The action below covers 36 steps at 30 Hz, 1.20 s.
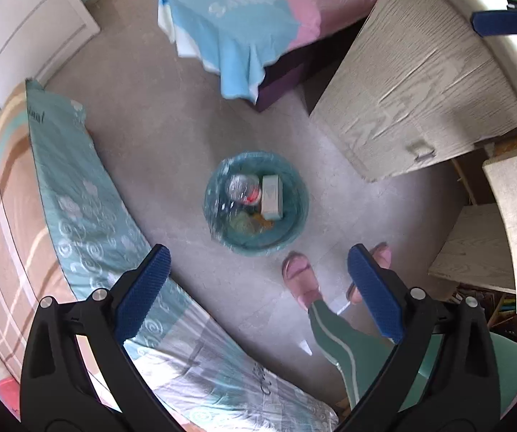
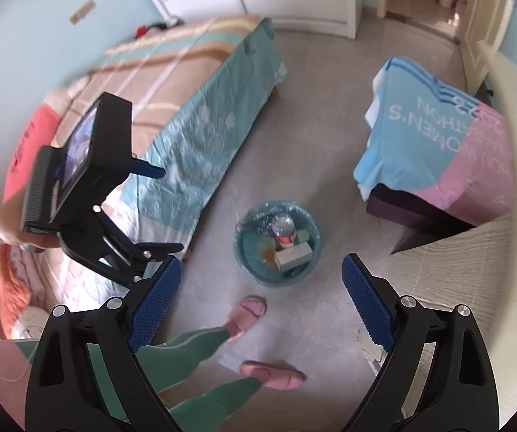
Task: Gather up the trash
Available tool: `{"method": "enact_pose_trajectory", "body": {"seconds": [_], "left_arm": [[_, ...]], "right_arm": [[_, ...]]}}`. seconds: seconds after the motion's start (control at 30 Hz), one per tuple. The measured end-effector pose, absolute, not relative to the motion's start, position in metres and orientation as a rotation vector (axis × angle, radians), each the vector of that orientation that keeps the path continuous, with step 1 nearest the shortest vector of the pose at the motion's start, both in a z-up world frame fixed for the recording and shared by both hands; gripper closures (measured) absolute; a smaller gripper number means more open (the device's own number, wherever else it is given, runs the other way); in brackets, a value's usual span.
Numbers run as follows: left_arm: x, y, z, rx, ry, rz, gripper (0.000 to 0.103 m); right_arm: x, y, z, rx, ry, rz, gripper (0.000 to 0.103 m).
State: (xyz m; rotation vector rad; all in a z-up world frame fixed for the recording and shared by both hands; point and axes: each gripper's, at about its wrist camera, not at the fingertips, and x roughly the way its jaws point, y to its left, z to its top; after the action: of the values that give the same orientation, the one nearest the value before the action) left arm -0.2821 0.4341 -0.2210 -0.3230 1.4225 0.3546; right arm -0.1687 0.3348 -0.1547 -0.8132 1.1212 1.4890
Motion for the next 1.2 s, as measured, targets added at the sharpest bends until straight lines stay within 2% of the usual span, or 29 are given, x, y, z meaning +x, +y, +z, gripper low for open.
{"method": "enact_pose_trajectory", "body": {"seconds": [0.27,0.57,0.83,1.2], "left_arm": [[-0.248,0.415,-0.164,-0.142,1.323,0.397,0.007],[-0.171,0.362,-0.094,0.034,1.174,0.286,0.007],[-0.1,0.283,-0.057,0.1,1.072,0.079,0.007],[-0.021,0.152,-0.039,0.215,0.992,-0.16,0.007]], "right_arm": [[-0.127,0.27,-0.093,-0.595,1.084,1.362,0.013],[-0.086,0.166,-0.051,-0.384,1.041,1.082,0.013],[-0.065,0.057,-0.033,-0.263,1.018,0.771,0.013],[-0.048,-0.087,-0.019,-0.137,0.993,0.474,0.013]]}}
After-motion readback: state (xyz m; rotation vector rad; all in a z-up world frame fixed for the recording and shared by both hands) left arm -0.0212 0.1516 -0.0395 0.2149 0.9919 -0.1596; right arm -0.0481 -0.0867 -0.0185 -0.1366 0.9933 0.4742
